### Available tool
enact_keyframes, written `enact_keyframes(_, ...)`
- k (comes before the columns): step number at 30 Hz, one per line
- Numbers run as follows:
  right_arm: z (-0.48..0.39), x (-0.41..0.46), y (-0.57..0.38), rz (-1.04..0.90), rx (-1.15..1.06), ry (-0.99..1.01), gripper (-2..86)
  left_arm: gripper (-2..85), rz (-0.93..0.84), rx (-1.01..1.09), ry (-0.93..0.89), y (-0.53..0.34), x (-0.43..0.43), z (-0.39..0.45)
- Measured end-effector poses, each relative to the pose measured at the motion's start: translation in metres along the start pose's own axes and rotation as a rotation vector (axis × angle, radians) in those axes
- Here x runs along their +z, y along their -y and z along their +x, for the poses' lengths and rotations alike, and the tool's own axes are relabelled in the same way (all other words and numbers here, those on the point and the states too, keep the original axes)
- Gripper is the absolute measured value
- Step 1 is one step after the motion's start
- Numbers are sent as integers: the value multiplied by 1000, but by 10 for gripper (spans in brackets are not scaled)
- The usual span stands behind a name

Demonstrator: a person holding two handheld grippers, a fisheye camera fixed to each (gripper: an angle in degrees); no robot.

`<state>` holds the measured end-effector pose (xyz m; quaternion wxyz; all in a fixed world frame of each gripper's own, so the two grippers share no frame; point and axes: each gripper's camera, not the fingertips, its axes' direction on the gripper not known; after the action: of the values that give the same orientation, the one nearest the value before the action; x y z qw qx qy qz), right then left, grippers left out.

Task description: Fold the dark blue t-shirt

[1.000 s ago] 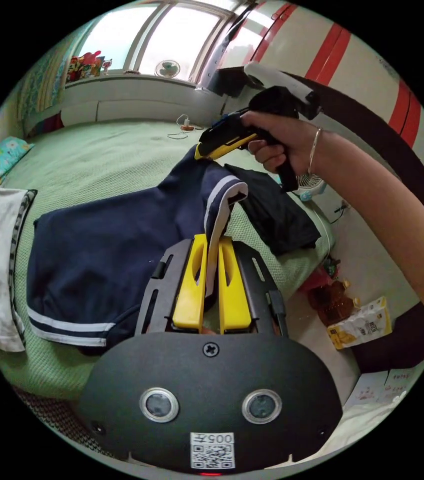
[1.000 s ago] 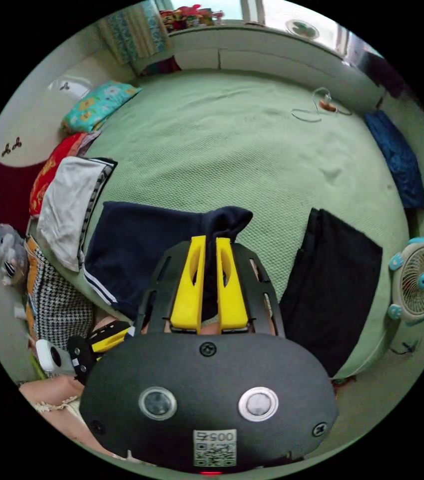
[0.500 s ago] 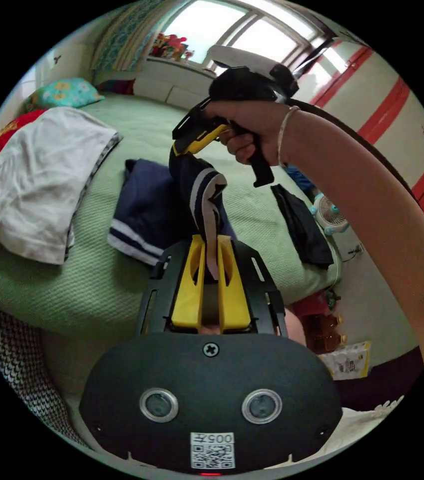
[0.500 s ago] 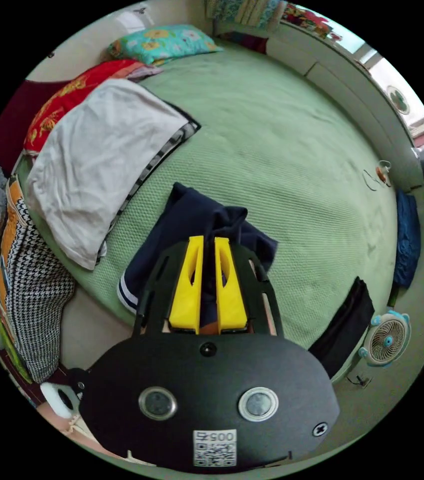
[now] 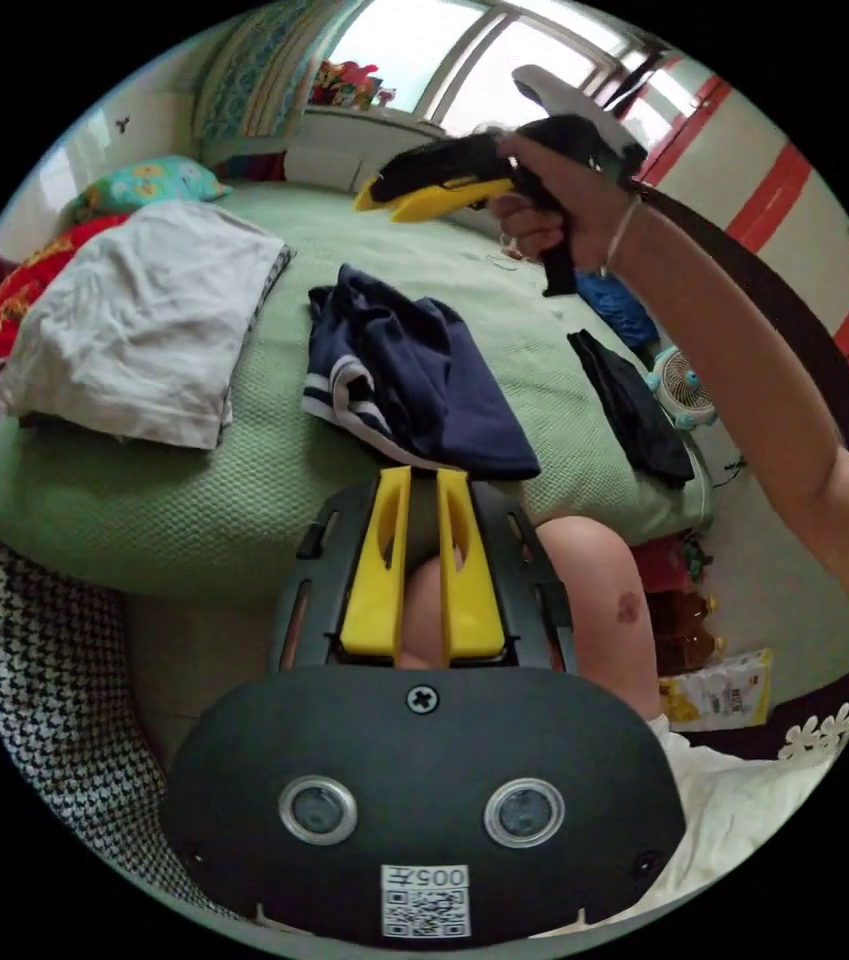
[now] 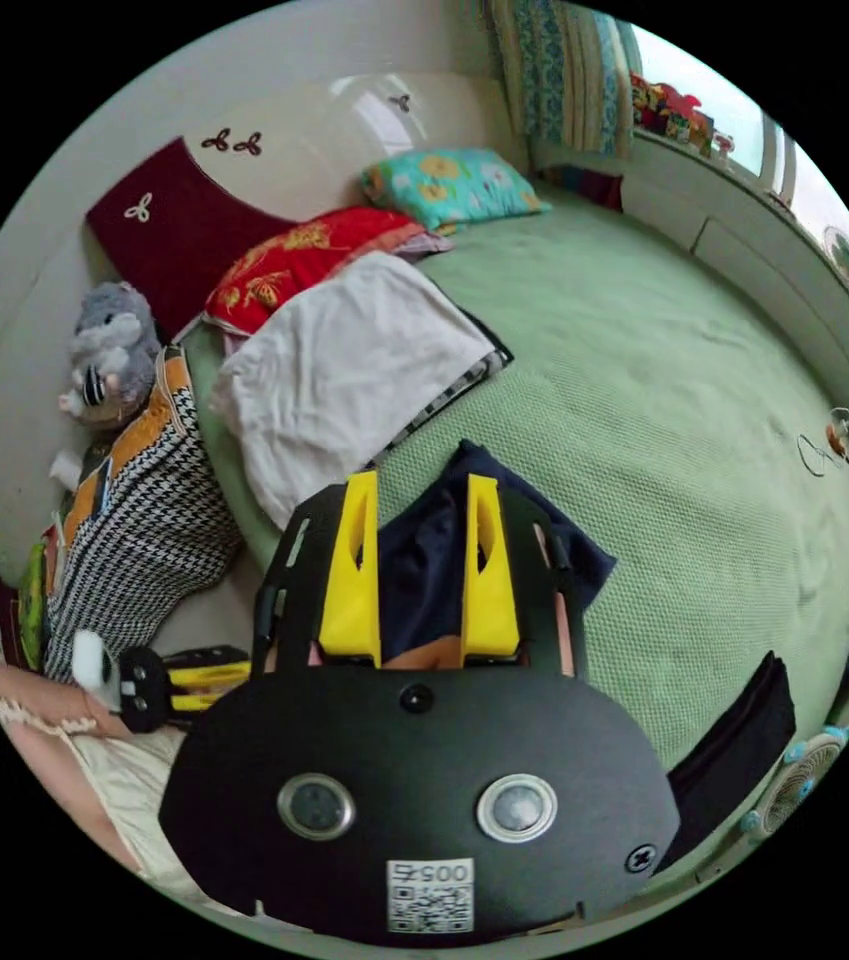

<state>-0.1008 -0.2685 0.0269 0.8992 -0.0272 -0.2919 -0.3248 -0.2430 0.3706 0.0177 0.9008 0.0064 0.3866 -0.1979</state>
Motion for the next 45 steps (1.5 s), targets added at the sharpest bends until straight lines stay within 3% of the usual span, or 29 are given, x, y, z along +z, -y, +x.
enact_keyframes(4, 35, -10, -58, 24, 113, -72, 122, 67, 73, 2, 27, 51, 2, -11)
enact_keyframes(10, 70, -13, -113, 146, 363, -181, 125, 91, 35, -13, 163, 154, 35, -39)
enact_keyframes(16, 92, 26, -111, 93, 443, -273, 106, 85, -71, -93, 175, 207, 86, -77)
enact_keyframes(20, 110, 66, -114, 0, 445, -209, 49, 54, -117, -90, 81, 214, 105, -92)
enact_keyframes(23, 123, 61, -125, 33, 446, -139, -6, 25, -128, -80, 141, 226, 108, -103)
enact_keyframes(28, 138, 46, -136, 152, 496, -103, -12, 13, -100, -87, 204, 251, 111, -122)
enact_keyframes(33, 135, 76, -131, 47, 476, -155, 6, 29, -142, -84, 172, 262, 121, -128)
enact_keyframes(35, 132, 61, -135, 63, 478, -163, 63, 53, -123, -131, 155, 264, 109, -132)
enact_keyframes(39, 128, 27, -148, 88, 535, -212, 125, 90, -54, -191, 323, 261, 68, -129)
enact_keyframes(43, 100, 0, -164, 93, 474, -79, 137, 92, -53, -107, 60, 250, 54, -104)
enact_keyframes(45, 80, -7, -167, 88, 420, -66, 142, 95, -88, -33, 85, 252, 56, -86)
